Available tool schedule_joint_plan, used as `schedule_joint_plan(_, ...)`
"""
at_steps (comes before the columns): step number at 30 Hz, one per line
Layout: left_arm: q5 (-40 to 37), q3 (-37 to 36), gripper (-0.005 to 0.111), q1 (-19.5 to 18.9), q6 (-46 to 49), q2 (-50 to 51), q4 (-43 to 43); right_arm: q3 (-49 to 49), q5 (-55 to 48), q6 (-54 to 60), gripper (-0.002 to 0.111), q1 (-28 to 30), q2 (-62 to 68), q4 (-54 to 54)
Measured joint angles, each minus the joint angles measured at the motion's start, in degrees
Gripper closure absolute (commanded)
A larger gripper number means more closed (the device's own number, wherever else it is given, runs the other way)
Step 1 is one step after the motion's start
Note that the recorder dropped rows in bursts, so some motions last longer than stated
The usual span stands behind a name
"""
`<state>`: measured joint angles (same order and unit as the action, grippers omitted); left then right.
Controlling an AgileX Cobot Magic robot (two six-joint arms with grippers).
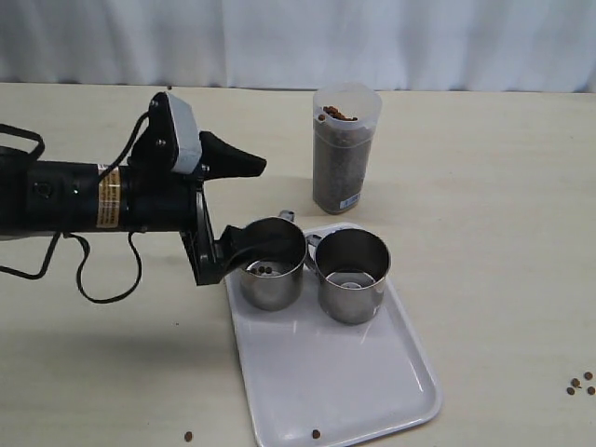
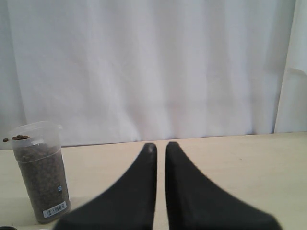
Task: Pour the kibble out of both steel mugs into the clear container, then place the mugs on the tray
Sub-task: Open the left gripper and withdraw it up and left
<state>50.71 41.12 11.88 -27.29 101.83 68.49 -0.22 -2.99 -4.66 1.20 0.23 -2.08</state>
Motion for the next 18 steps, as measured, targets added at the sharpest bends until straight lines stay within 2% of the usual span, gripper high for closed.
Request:
schedule_joint_plan(2, 0.0, 0.0, 0.031, 0.0, -1.74, -1.91, 0.0, 0.0, 0.0, 0.0, 0.103, 0.0, 0.0, 0.0)
schedule_joint_plan(4, 0.0, 0.0, 0.04, 0.0, -4.43, -3.86, 0.0, 0.0, 0.0, 0.0, 0.103, 0.0, 0.0, 0.0)
schedule_joint_plan(6, -0.91, 0.0, 0.061, 0.0, -8.25, -6.14, 0.0, 0.0, 0.0, 0.0, 0.103, 0.0, 0.0, 0.0)
schedule_joint_plan(8, -3.35, 0.0, 0.094, 0.0, -11.74, -8.73, 0.0, 0.0, 0.0, 0.0, 0.103, 0.0, 0.0, 0.0)
schedule_joint_plan(9, -5.54, 0.0, 0.106, 0.0, -13.36, -10.15, 0.0, 0.0, 0.0, 0.0, 0.103, 0.0, 0.0, 0.0)
schedule_joint_plan(14, -20.72, -0.13, 0.107, 0.0, -21.35, -18.14, -0.43, 0.0, 0.0, 0.0, 0.103, 0.0, 0.0, 0.0)
schedule_joint_plan(16, -25.54, -2.1, 0.107, 0.0, -19.98, -22.47, -6.17, 0.0, 0.0, 0.0, 0.103, 0.0, 0.0, 0.0)
schedule_joint_plan(18, -27.64, -7.1, 0.107, 0.0, -9.65, -28.86, -20.17, 0.0, 0.0, 0.0, 0.103, 0.0, 0.0, 0.0)
